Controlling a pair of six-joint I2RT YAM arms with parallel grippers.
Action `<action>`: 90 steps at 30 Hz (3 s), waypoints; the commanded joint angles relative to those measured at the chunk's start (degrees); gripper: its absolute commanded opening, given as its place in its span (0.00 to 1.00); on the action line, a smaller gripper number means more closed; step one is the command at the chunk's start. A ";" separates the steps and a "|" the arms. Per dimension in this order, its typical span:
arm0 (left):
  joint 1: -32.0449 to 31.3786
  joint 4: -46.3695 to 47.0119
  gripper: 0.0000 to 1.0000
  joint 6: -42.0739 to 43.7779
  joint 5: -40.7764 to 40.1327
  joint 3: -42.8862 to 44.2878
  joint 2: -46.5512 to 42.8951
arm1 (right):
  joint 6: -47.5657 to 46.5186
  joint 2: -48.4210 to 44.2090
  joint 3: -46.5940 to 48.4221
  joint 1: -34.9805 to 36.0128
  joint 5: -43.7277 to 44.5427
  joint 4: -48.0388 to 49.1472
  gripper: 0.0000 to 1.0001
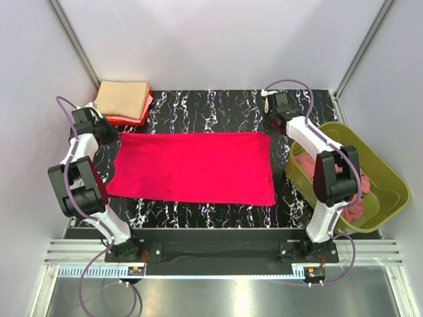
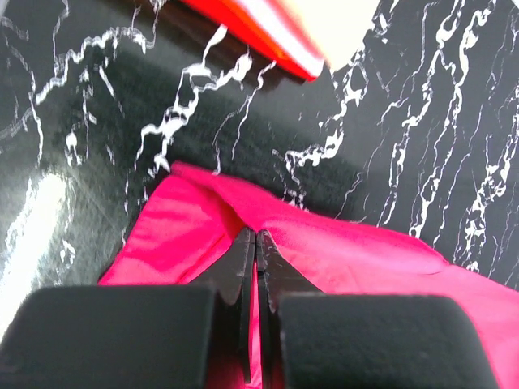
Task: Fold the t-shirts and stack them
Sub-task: Fold the tshirt
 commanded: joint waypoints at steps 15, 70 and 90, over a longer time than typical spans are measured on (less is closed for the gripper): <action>3.82 2.83 0.00 -6.33 2.26 -8.32 -8.70 | 3.21 -10.71 -13.27 2.20 6.26 9.64 0.00; 9.00 -0.69 0.00 -7.30 -0.64 -22.47 -15.47 | 9.89 -23.46 -32.79 12.74 10.49 10.61 0.18; 8.48 -2.01 0.00 -5.62 2.00 -22.74 -18.19 | 34.44 -3.96 -8.10 21.28 18.64 -13.71 0.31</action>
